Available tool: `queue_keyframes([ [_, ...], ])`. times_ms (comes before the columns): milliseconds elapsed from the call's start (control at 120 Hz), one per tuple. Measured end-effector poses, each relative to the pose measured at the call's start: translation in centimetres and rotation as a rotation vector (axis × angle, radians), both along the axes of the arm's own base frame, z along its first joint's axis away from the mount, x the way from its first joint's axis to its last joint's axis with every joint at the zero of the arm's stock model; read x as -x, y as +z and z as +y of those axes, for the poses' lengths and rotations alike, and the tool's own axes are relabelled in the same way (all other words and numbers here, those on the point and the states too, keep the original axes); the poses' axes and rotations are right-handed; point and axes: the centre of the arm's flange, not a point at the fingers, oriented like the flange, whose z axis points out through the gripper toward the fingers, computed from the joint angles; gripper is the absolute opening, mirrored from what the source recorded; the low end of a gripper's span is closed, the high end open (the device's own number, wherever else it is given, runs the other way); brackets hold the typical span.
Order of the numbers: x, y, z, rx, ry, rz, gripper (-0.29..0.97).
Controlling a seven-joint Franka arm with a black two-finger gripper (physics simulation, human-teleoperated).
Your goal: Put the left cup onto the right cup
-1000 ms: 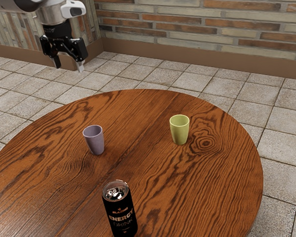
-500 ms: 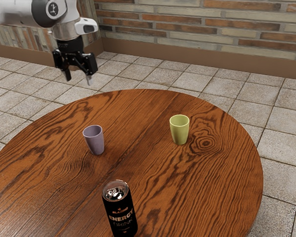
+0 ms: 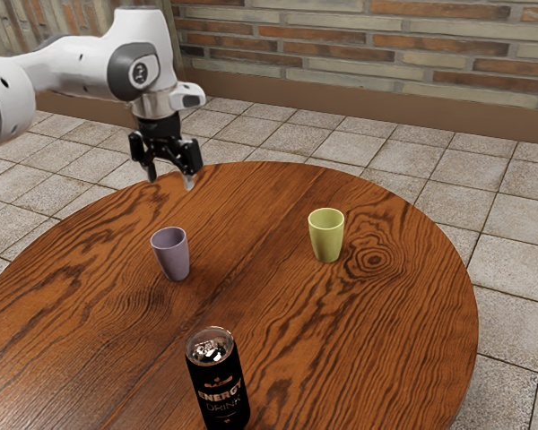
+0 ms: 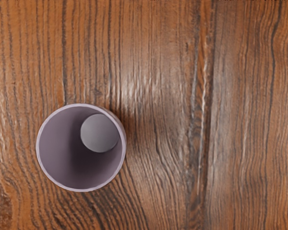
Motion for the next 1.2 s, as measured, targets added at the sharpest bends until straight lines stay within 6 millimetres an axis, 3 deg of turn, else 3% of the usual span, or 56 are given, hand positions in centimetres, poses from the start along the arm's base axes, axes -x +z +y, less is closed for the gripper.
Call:
queue_keyframes([
  [750, -2.9, -10.8, 3.2, 0.044, 0.227, 0.045, 0.65],
  [1008, -3.4, -13.5, 3.3, 0.043, 0.266, 0.051, 0.65],
  [1200, -3.5, -14.2, 3.3, 0.048, 0.308, 0.048, 0.65],
])
